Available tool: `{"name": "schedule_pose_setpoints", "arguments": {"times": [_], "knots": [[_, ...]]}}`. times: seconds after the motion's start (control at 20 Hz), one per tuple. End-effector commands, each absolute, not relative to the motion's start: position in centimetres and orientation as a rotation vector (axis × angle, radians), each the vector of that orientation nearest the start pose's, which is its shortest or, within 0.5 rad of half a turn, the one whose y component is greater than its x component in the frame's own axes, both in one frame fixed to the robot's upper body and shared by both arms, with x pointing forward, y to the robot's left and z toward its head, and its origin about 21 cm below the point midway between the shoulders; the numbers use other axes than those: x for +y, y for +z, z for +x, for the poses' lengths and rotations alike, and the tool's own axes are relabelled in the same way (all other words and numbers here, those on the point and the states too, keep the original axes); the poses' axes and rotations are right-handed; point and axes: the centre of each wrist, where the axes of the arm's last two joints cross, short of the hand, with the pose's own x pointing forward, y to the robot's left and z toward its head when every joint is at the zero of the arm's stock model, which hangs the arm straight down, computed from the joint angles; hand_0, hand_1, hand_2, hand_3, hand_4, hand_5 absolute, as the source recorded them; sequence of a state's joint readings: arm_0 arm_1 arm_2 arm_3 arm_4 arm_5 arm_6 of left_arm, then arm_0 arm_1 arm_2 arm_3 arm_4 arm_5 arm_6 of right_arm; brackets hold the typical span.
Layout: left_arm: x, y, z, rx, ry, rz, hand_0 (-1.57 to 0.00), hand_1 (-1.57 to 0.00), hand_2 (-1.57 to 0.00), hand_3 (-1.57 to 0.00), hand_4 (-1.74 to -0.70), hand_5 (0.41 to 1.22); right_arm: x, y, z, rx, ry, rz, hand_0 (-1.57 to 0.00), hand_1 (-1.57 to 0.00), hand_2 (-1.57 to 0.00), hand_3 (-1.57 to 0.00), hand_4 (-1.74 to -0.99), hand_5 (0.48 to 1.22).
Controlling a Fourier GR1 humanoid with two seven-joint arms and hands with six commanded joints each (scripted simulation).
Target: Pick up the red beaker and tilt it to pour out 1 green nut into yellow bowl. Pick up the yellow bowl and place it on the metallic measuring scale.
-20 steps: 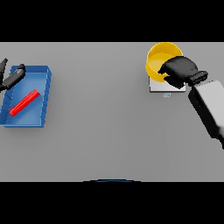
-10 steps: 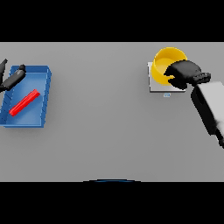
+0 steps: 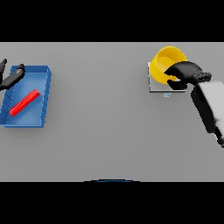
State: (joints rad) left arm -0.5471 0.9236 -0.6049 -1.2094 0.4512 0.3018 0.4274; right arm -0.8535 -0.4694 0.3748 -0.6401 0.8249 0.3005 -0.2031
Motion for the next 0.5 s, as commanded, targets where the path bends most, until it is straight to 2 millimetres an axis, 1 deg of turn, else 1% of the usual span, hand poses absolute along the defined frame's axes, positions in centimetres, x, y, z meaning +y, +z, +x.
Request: {"name": "schedule_pose_setpoints", "arguments": {"times": [0.0,0.1,0.15,0.2,0.25,0.3,0.35,0.45], "knots": [[33.68,10.72,34.17,-1.085,-0.401,0.586,0.00,0.00,0.00,0.00,-0.73,0.723,-26.93,7.23,42.85,-1.063,1.610,-0.649,-0.46,-0.70,-0.80,-0.67,-1.563,0.971],[33.82,10.33,34.24,-1.078,-0.405,0.593,0.00,0.00,0.00,0.00,-0.73,0.712,-27.12,7.40,42.94,-1.055,1.633,-0.655,-0.29,-0.48,-0.60,-0.57,-1.517,0.902],[33.62,10.21,34.37,-1.081,-0.407,0.589,0.00,0.00,0.00,0.00,-0.72,0.708,-26.89,7.44,43.07,-1.043,1.648,-0.662,-0.24,-0.38,-0.52,-0.53,-1.501,0.877],[33.72,10.31,34.44,-1.089,-0.407,0.591,0.00,0.00,0.00,0.00,-0.72,0.705,-27.08,7.33,42.98,-1.049,1.665,-0.648,-0.19,-0.30,-0.45,-0.49,-1.485,0.859],[33.79,10.25,34.19,-1.095,-0.408,0.589,0.00,0.00,0.00,0.00,-0.72,0.703,-26.99,7.45,42.97,-1.056,1.681,-0.647,-0.15,-0.24,-0.37,-0.45,-1.469,0.842],[33.82,10.60,34.36,-1.095,-0.396,0.588,0.00,0.00,0.00,0.00,-0.72,0.700,-26.82,7.23,42.88,-1.051,1.674,-0.644,-0.12,-0.19,-0.31,-0.41,-1.456,0.827],[33.73,10.30,34.45,-1.094,-0.392,0.590,0.00,0.00,0.00,0.00,-0.72,0.699,-26.98,7.10,42.81,-1.031,1.663,-0.642,-0.10,-0.16,-0.25,-0.38,-1.442,0.814],[33.69,10.55,34.28,-1.099,-0.400,0.596,0.00,0.00,0.00,0.00,-0.72,0.696,-27.20,7.21,42.83,-1.007,1.650,-0.648,-0.06,-0.10,-0.16,-0.32,-1.422,0.785]]}}
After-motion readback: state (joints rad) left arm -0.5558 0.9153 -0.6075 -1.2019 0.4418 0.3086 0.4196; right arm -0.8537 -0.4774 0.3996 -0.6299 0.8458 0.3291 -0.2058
